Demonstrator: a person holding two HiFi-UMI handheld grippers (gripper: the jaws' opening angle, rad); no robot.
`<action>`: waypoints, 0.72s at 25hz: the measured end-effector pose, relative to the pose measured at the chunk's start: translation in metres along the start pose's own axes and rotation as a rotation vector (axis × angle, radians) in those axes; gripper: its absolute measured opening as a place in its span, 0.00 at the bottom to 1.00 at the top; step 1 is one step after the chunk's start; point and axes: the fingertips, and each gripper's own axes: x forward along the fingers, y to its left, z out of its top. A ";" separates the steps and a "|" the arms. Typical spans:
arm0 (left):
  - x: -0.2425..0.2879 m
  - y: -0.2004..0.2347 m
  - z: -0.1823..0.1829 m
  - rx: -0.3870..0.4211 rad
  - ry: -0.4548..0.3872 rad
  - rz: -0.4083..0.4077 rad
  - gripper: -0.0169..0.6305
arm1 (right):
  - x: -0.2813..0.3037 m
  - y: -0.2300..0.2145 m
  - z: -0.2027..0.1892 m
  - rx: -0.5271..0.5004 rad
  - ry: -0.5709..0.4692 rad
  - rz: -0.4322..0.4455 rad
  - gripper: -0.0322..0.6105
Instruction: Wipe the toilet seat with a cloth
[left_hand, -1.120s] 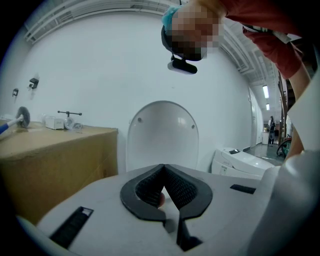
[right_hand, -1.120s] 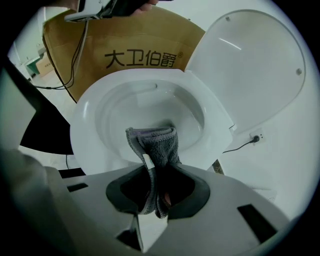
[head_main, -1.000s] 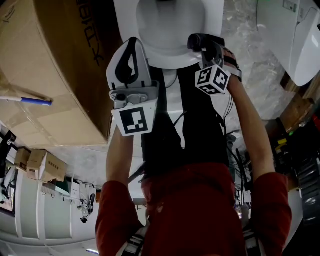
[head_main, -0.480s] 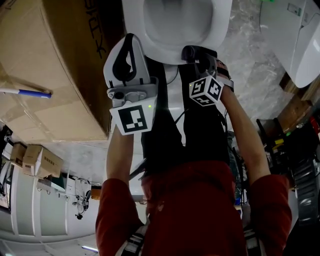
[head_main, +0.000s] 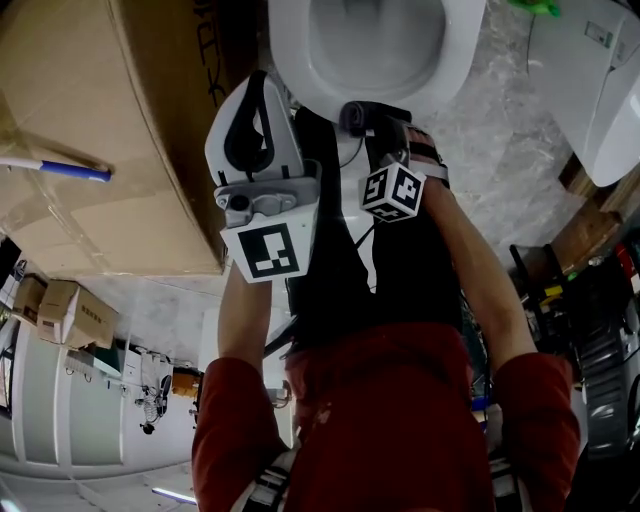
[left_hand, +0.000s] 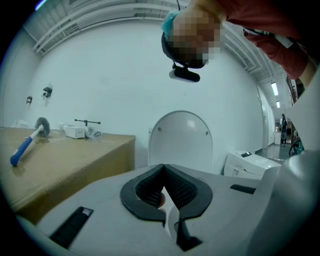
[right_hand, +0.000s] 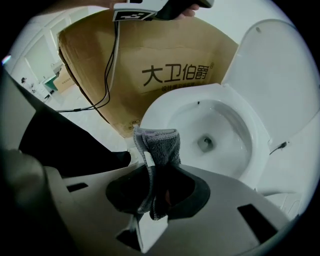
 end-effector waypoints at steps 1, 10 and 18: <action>-0.002 0.002 0.004 0.001 -0.005 0.004 0.05 | 0.002 0.002 0.007 -0.017 -0.009 -0.001 0.18; -0.014 0.024 0.022 -0.009 -0.012 0.032 0.05 | 0.024 0.021 0.079 -0.266 -0.104 -0.059 0.18; -0.022 0.038 0.029 -0.017 -0.016 0.043 0.05 | 0.039 0.004 0.132 -0.381 -0.154 -0.103 0.18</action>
